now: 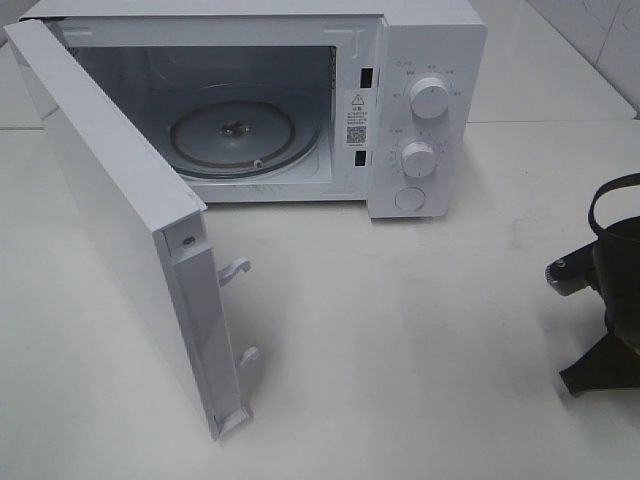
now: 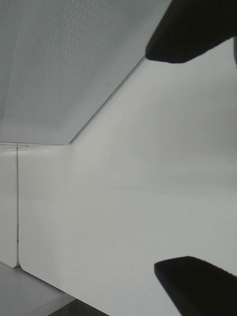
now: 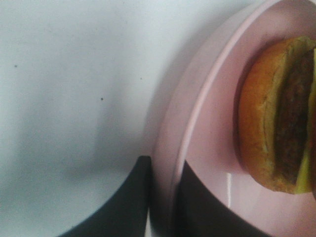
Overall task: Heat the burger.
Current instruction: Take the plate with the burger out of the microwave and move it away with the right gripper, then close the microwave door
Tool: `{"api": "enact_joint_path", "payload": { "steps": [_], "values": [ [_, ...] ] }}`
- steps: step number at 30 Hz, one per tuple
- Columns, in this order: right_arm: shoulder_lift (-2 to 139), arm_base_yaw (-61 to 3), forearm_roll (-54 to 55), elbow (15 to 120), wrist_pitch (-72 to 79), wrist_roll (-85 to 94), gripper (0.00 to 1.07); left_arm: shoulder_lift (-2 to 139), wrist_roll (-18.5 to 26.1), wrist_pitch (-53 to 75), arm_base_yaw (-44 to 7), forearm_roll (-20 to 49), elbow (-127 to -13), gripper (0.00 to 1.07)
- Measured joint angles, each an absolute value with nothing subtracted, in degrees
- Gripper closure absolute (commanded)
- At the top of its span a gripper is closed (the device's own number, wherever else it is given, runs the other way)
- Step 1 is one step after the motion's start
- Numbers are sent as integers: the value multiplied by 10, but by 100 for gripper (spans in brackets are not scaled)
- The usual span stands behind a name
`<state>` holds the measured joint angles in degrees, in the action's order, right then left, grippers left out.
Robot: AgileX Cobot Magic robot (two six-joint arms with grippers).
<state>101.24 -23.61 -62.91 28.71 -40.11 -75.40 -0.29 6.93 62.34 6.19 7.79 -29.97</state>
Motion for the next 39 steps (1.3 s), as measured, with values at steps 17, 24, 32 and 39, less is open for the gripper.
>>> {"api": "enact_joint_path", "payload": {
  "steps": [17, 24, 32, 39],
  "values": [
    [977, -236, -555, 324, -421, -665, 57, -3, 69, 623, 62, 78, -300, 7],
    [857, -236, -377, 362, -421, -440, 55, -3, 69, 623, 62, 78, -300, 7],
    [750, -236, -194, 378, -403, -207, 34, -3, 69, 623, 62, 78, -300, 7],
    [630, -236, -58, 383, -422, -61, 27, -3, 69, 623, 62, 78, -300, 7]
  ]
}}
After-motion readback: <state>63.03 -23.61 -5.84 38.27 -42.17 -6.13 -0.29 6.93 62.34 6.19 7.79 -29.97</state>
